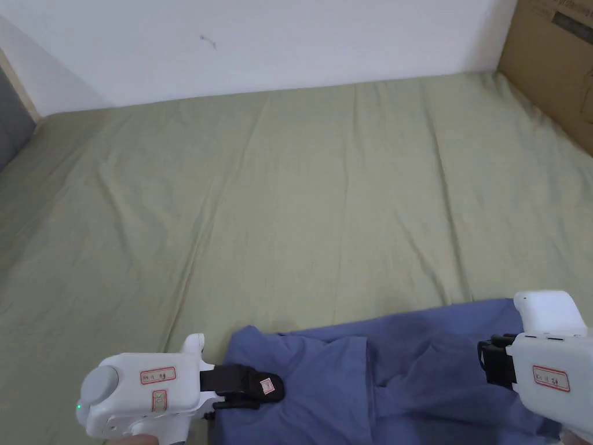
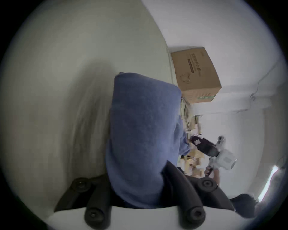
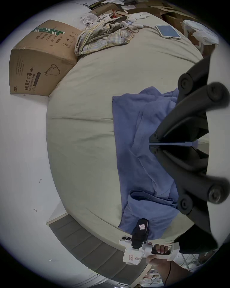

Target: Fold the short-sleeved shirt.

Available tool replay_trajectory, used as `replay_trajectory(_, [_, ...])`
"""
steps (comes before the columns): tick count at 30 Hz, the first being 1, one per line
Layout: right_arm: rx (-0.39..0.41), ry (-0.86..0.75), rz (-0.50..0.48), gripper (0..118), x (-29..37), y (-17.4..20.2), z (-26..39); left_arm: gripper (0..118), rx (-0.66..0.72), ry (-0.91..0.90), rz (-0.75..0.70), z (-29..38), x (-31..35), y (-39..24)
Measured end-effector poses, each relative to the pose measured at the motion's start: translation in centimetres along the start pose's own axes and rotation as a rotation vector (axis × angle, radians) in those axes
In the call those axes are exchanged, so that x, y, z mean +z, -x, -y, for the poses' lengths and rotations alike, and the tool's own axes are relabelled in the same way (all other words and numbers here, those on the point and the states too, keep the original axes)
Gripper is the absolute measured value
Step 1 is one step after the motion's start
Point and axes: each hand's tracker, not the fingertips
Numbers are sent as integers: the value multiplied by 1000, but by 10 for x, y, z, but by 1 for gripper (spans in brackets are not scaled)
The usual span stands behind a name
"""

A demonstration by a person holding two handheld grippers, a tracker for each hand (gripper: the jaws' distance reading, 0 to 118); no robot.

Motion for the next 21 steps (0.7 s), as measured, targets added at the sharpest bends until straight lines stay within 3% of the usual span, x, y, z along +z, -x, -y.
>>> replay_trajectory(4, [1,-8,-15,4,0,0,-3,9,-38,-106,-85,-6,53,-32])
replay_trajectory(7, [3,-18,-33,4,2,2,-8,9,-78,-134,-389,-16,94,-58])
replay_trajectory(9, [12,-21,-43,4,3,3,-12,9,-199,-82,-658,-16,107,-83])
replay_trajectory(11, [22,-40,-47,4,6,3,-15,9,-277,-77,-803,-11,108,-106])
replay_trajectory(15, [7,-68,-65,4,12,0,-18,10,-309,-109,-804,-8,81,-145])
replay_trajectory(18, [-2,-73,-70,4,14,-4,-16,10,-289,-34,-609,-13,34,-169])
replay_trajectory(21, [-16,-63,-79,4,14,-11,-15,10,-169,44,-430,-16,-20,-183])
